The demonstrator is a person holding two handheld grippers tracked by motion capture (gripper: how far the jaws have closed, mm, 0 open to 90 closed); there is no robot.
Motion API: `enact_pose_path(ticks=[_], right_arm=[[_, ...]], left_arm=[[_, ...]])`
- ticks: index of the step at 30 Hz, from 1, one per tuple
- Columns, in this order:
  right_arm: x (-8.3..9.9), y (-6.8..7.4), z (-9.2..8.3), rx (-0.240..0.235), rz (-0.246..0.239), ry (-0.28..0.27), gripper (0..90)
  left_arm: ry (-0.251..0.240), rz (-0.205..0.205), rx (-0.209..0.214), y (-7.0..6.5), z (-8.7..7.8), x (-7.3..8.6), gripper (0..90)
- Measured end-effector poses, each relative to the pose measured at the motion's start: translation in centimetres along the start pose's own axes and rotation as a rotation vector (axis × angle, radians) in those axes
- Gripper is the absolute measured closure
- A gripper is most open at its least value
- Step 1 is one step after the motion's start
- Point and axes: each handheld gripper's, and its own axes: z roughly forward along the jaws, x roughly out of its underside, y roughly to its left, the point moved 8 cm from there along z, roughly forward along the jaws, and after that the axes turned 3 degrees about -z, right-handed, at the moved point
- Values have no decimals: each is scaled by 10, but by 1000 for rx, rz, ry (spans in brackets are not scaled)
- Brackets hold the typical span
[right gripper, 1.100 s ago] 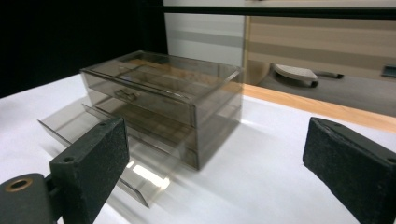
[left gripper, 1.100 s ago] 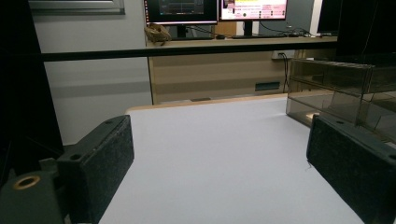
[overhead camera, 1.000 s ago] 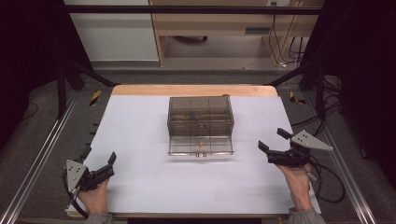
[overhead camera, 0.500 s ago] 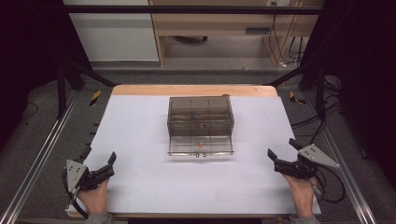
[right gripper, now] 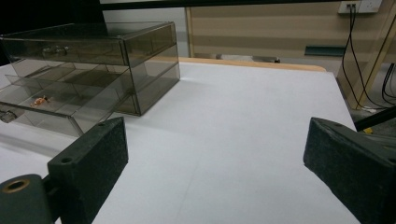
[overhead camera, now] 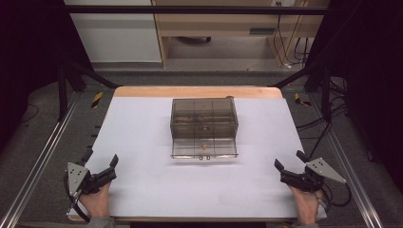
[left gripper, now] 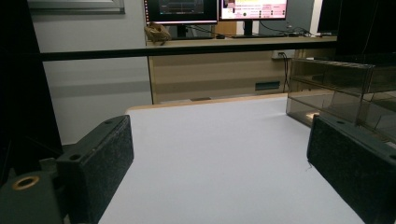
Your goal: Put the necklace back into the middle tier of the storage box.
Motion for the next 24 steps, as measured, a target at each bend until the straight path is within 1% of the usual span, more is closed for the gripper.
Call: enact_pose_path(ticks=[6, 13, 17, 24], right_arm=[[7, 2, 1, 5, -3, 9, 68], [8, 2, 1, 2, 2, 6, 68], [10, 3, 0, -1, 12, 10, 69], [10, 4, -1, 1, 8, -7, 66]], left_arm=[[0, 0, 0, 0, 0, 0, 70], [0, -1, 0, 0, 0, 0, 70], [-1, -1, 0, 0, 0, 0, 70], [-1, -1, 0, 0, 0, 0, 70]])
